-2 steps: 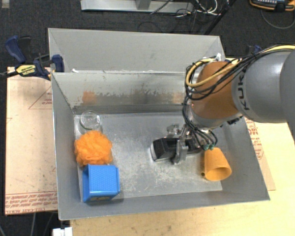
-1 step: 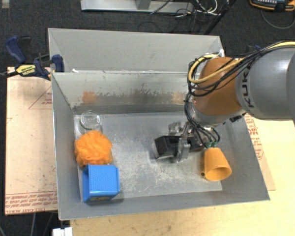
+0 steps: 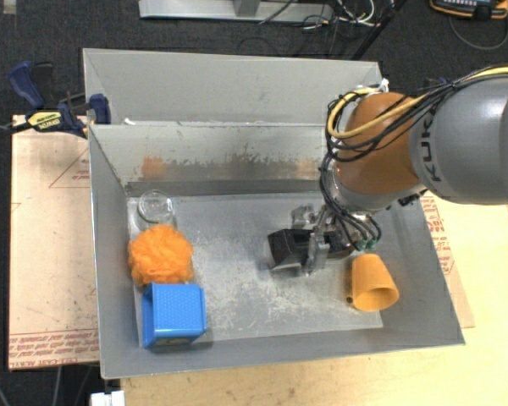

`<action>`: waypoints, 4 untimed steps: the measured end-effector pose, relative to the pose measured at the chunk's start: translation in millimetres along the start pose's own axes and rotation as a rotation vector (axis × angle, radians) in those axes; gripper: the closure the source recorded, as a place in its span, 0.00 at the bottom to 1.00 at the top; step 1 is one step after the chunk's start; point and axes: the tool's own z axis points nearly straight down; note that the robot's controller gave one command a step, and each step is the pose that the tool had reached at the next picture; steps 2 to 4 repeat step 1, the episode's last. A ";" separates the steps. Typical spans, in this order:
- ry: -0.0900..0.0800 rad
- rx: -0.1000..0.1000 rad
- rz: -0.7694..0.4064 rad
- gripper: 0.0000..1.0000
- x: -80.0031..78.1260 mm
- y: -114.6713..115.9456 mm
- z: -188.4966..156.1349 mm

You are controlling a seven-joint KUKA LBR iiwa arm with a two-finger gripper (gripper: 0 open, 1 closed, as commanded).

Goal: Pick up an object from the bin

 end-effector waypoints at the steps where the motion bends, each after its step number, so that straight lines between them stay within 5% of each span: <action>1: 0.002 -0.001 0.000 1.00 0.7 0.3 -6.5; 4: 0.002 -0.001 0.000 1.00 0.7 0.3 -6.5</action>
Offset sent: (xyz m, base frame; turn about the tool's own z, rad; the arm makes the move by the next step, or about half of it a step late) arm 0.0001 0.0000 0.0484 0.0000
